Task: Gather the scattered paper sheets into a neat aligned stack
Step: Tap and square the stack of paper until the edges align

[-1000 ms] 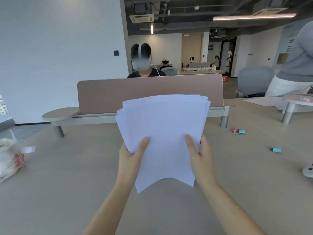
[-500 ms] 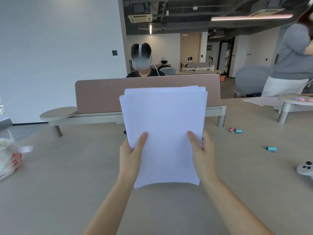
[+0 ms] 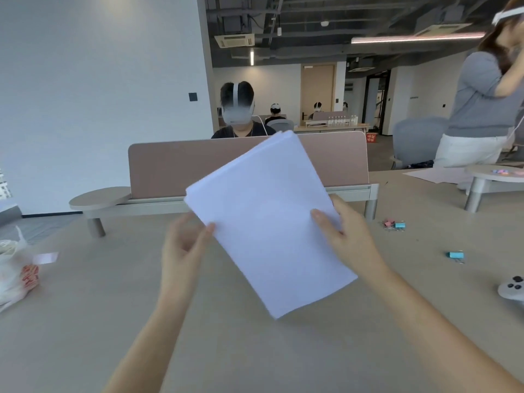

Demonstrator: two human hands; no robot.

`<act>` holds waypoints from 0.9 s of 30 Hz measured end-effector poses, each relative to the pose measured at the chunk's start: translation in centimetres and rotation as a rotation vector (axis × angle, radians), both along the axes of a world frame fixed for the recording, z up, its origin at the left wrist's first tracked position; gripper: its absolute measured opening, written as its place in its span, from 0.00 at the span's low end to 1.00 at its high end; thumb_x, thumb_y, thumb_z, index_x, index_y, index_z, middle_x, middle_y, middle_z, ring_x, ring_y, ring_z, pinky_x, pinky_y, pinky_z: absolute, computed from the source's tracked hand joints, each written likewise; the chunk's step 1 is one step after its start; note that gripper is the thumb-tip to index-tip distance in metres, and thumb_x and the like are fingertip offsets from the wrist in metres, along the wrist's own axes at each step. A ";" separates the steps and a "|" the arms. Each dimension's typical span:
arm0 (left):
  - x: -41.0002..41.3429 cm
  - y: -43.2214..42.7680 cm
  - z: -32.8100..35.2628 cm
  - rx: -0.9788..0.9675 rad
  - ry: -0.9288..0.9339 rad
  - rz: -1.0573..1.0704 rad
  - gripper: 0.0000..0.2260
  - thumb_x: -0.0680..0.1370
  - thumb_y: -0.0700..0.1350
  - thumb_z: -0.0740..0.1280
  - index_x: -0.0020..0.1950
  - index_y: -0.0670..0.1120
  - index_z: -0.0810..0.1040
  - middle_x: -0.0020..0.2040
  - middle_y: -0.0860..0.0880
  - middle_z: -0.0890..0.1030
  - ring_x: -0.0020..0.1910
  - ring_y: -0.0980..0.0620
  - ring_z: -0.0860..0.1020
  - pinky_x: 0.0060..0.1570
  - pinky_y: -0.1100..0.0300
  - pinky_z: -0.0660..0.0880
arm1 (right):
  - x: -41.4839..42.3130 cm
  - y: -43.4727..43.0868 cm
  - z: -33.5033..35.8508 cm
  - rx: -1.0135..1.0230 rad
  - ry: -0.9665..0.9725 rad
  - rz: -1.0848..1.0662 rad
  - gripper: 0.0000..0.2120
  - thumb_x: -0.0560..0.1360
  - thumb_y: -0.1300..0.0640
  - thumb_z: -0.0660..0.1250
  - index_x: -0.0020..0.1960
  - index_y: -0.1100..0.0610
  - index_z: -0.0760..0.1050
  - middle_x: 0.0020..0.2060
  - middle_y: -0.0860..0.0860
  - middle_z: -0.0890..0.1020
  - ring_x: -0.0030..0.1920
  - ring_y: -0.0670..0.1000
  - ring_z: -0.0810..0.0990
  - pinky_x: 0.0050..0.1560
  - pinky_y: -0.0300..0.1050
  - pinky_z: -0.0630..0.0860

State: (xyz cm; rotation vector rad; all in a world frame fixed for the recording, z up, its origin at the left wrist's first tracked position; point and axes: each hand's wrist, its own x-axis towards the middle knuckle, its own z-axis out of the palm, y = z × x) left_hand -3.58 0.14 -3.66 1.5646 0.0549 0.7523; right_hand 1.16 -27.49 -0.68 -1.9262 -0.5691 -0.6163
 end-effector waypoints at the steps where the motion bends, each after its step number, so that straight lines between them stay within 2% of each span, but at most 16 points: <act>1: -0.3 1.4 1.1 0.026 -0.094 0.063 0.24 0.80 0.49 0.76 0.75 0.54 0.75 0.69 0.59 0.83 0.66 0.59 0.82 0.69 0.53 0.78 | 0.0 -0.5 1.4 -0.123 -0.042 0.003 0.14 0.82 0.43 0.61 0.62 0.50 0.77 0.50 0.49 0.85 0.50 0.58 0.84 0.53 0.57 0.79; 3: -1.0 3.1 3.8 0.184 -0.171 0.026 0.35 0.76 0.51 0.80 0.80 0.60 0.68 0.77 0.63 0.75 0.74 0.63 0.75 0.72 0.61 0.71 | -0.1 -0.8 3.9 -0.408 -0.111 0.012 0.10 0.82 0.39 0.58 0.58 0.40 0.73 0.44 0.49 0.84 0.45 0.61 0.81 0.48 0.58 0.78; 4: -1.2 3.5 5.1 0.276 -0.130 -0.065 0.35 0.74 0.52 0.81 0.78 0.62 0.69 0.77 0.63 0.76 0.74 0.64 0.75 0.71 0.63 0.71 | -0.1 -0.8 4.9 -0.546 -0.144 -0.007 0.05 0.82 0.40 0.58 0.55 0.37 0.71 0.40 0.47 0.82 0.42 0.59 0.79 0.45 0.56 0.78; 6: -1.4 3.2 6.8 0.371 0.006 -0.253 0.27 0.73 0.50 0.82 0.71 0.60 0.80 0.68 0.59 0.85 0.67 0.60 0.83 0.64 0.62 0.78 | -0.3 -0.5 7.1 -0.736 -0.202 -0.019 0.04 0.82 0.42 0.59 0.53 0.41 0.69 0.37 0.47 0.79 0.39 0.54 0.76 0.42 0.54 0.77; 8: -1.5 2.4 7.2 0.360 0.120 -0.341 0.13 0.74 0.50 0.80 0.58 0.53 0.88 0.56 0.54 0.91 0.56 0.52 0.89 0.55 0.57 0.85 | -0.7 0.1 8.8 -0.824 -0.202 0.017 0.04 0.83 0.45 0.60 0.50 0.43 0.68 0.34 0.46 0.75 0.37 0.48 0.74 0.40 0.52 0.75; 11: -1.5 1.2 5.7 0.249 0.212 -0.343 0.13 0.75 0.53 0.76 0.52 0.44 0.89 0.50 0.47 0.92 0.51 0.42 0.90 0.53 0.47 0.85 | -1.0 1.2 10.3 -0.922 -0.210 0.052 0.04 0.82 0.46 0.61 0.50 0.44 0.69 0.33 0.46 0.73 0.40 0.51 0.75 0.41 0.52 0.73; 13: -1.4 0.8 4.2 0.133 0.197 -0.316 0.10 0.77 0.51 0.76 0.50 0.44 0.90 0.49 0.45 0.92 0.51 0.40 0.90 0.50 0.49 0.85 | -0.9 0.8 9.8 -0.911 -0.316 -0.025 0.10 0.82 0.44 0.62 0.60 0.45 0.73 0.45 0.41 0.79 0.52 0.53 0.77 0.55 0.52 0.74; 14: -1.2 0.7 3.4 0.085 0.196 -0.296 0.09 0.77 0.50 0.78 0.48 0.45 0.90 0.48 0.45 0.92 0.51 0.39 0.90 0.49 0.48 0.85 | -0.6 0.1 8.9 -0.819 -0.422 -0.103 0.17 0.81 0.42 0.62 0.68 0.45 0.73 0.57 0.41 0.80 0.63 0.52 0.76 0.67 0.51 0.69; 15: -1.1 0.8 2.6 0.042 0.196 -0.279 0.10 0.76 0.51 0.80 0.47 0.45 0.90 0.49 0.45 0.92 0.50 0.40 0.90 0.51 0.47 0.84 | -0.7 -0.9 7.7 -0.634 -0.486 -0.179 0.25 0.80 0.41 0.64 0.74 0.47 0.69 0.69 0.43 0.75 0.73 0.49 0.70 0.76 0.49 0.60; 16: -1.1 0.9 1.8 0.002 0.192 -0.264 0.11 0.74 0.53 0.80 0.47 0.45 0.90 0.49 0.44 0.92 0.50 0.40 0.90 0.53 0.45 0.84 | -0.8 -1.9 6.2 -0.370 -0.467 -0.228 0.29 0.80 0.42 0.65 0.79 0.49 0.65 0.76 0.44 0.68 0.78 0.46 0.63 0.79 0.45 0.54; 18: -1.1 1.0 0.6 -0.064 0.192 -0.252 0.16 0.70 0.57 0.79 0.48 0.45 0.91 0.51 0.44 0.92 0.51 0.41 0.90 0.56 0.41 0.84 | -1.6 -3.0 2.9 0.208 -0.118 -0.149 0.32 0.81 0.47 0.67 0.81 0.44 0.59 0.78 0.40 0.64 0.79 0.41 0.60 0.75 0.41 0.60; 20: -1.2 1.1 -0.1 -0.075 0.199 -0.244 0.17 0.71 0.57 0.78 0.49 0.44 0.90 0.52 0.44 0.92 0.51 0.41 0.90 0.56 0.43 0.84 | -1.5 -2.7 -0.3 0.582 0.373 0.083 0.24 0.80 0.50 0.67 0.75 0.40 0.68 0.68 0.37 0.77 0.70 0.40 0.75 0.59 0.42 0.75; 21: -1.1 1.0 -0.2 -0.066 0.199 -0.238 0.15 0.72 0.55 0.78 0.48 0.44 0.90 0.51 0.44 0.92 0.50 0.42 0.91 0.54 0.45 0.84 | -1.0 -2.4 -1.5 0.599 0.476 0.130 0.17 0.80 0.52 0.67 0.67 0.40 0.75 0.59 0.38 0.84 0.62 0.42 0.82 0.51 0.43 0.77; 23: -0.9 1.1 -0.6 -0.036 0.194 -0.204 0.11 0.75 0.51 0.80 0.47 0.43 0.90 0.48 0.45 0.92 0.47 0.44 0.91 0.51 0.47 0.84 | -0.7 -1.8 -2.7 0.529 0.495 0.099 0.10 0.80 0.55 0.66 0.57 0.43 0.81 0.52 0.42 0.88 0.54 0.48 0.87 0.50 0.50 0.80; 25: -0.7 1.2 -1.0 -0.027 0.173 -0.160 0.08 0.79 0.48 0.78 0.48 0.43 0.89 0.45 0.49 0.92 0.43 0.49 0.90 0.48 0.50 0.84 | -0.5 -1.3 -3.2 0.561 0.436 0.063 0.10 0.80 0.58 0.65 0.54 0.47 0.83 0.50 0.43 0.88 0.51 0.51 0.86 0.52 0.52 0.79; 27: -0.6 1.1 -1.7 -0.055 0.149 -0.116 0.11 0.79 0.50 0.78 0.46 0.42 0.87 0.41 0.52 0.91 0.39 0.52 0.90 0.42 0.55 0.84 | -0.4 -0.7 -3.9 0.598 0.397 0.038 0.09 0.80 0.61 0.66 0.52 0.50 0.83 0.46 0.43 0.88 0.47 0.50 0.85 0.49 0.49 0.78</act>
